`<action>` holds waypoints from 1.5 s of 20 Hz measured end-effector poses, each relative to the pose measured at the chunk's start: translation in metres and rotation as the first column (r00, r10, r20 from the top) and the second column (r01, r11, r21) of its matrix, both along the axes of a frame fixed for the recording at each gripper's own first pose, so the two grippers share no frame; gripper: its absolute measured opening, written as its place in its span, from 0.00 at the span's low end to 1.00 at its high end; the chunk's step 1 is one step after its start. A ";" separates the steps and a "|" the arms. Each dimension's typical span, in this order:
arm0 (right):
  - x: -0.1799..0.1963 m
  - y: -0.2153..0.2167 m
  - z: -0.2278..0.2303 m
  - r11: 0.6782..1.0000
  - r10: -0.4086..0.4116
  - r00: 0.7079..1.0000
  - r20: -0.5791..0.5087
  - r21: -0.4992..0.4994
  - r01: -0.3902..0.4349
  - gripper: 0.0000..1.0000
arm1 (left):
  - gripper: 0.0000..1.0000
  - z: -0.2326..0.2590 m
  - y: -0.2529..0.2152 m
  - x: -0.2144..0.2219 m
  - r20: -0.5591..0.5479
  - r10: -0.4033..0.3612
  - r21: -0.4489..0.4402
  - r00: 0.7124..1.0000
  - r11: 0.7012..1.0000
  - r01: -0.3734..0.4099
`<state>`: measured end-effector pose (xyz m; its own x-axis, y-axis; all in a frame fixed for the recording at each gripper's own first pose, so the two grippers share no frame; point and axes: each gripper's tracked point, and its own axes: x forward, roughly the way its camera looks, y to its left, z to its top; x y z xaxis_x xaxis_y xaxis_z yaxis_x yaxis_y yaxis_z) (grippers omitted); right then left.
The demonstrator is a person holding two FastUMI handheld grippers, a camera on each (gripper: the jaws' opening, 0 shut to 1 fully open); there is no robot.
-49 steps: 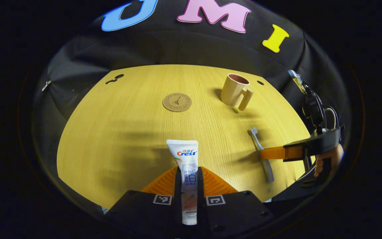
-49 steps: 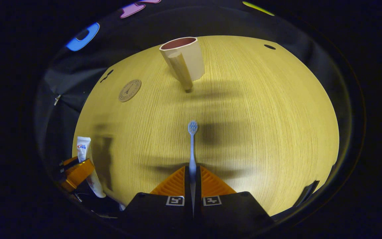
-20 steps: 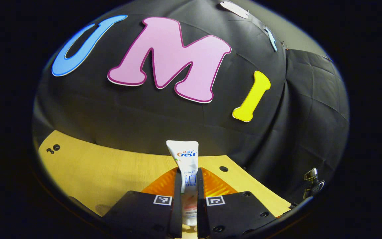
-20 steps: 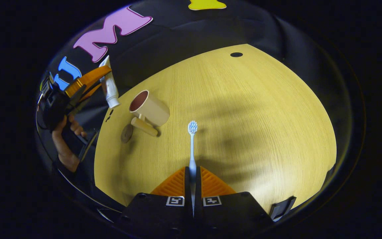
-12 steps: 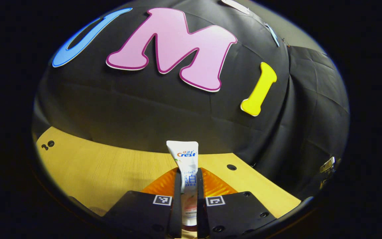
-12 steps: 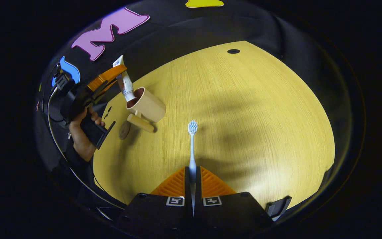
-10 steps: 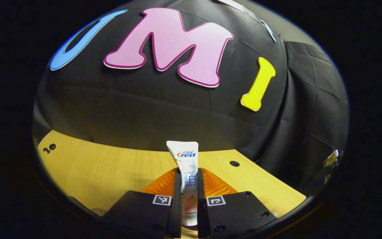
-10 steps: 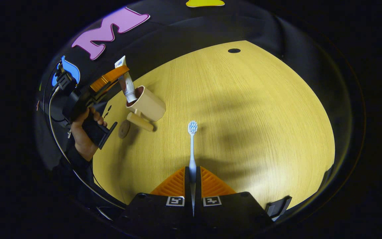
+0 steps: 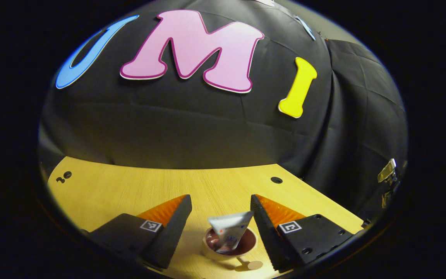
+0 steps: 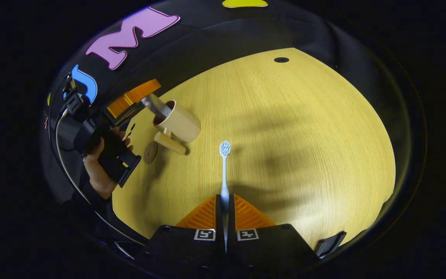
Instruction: Put the toothbrush and toothpaste on the desktop into the cup, then pick up the cup and place it on the coaster on the desktop.
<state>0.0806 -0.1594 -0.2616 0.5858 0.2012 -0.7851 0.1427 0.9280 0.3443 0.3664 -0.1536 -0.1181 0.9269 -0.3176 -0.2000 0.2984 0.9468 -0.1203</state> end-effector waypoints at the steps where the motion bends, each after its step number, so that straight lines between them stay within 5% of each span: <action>1: 0.005 0.000 0.003 1.000 -0.005 1.000 0.013 0.005 0.005 0.06 | 0.94 0.004 0.007 -0.009 -0.002 0.018 -0.002 1.000 1.000 -0.018; 7: 0.054 0.004 0.045 0.999 0.033 0.987 0.155 -0.011 -0.032 0.06 | 0.97 0.009 0.048 -0.082 -0.019 0.119 -0.017 0.993 0.993 -0.119; 12: 0.112 0.020 0.095 0.998 0.057 0.944 0.324 -0.024 -0.052 0.05 | 0.97 -0.002 0.070 -0.142 -0.073 0.192 -0.060 0.979 0.979 -0.197; 21: 0.190 0.060 0.138 0.996 0.069 0.850 0.522 0.010 -0.086 0.05 | 0.98 0.001 0.083 -0.157 -0.061 0.235 -0.062 0.970 0.969 -0.238; 30: 0.248 0.073 0.124 0.996 0.024 0.784 0.620 0.053 -0.072 0.05 | 0.97 -0.010 0.085 -0.162 -0.120 0.260 -0.085 0.958 0.959 -0.271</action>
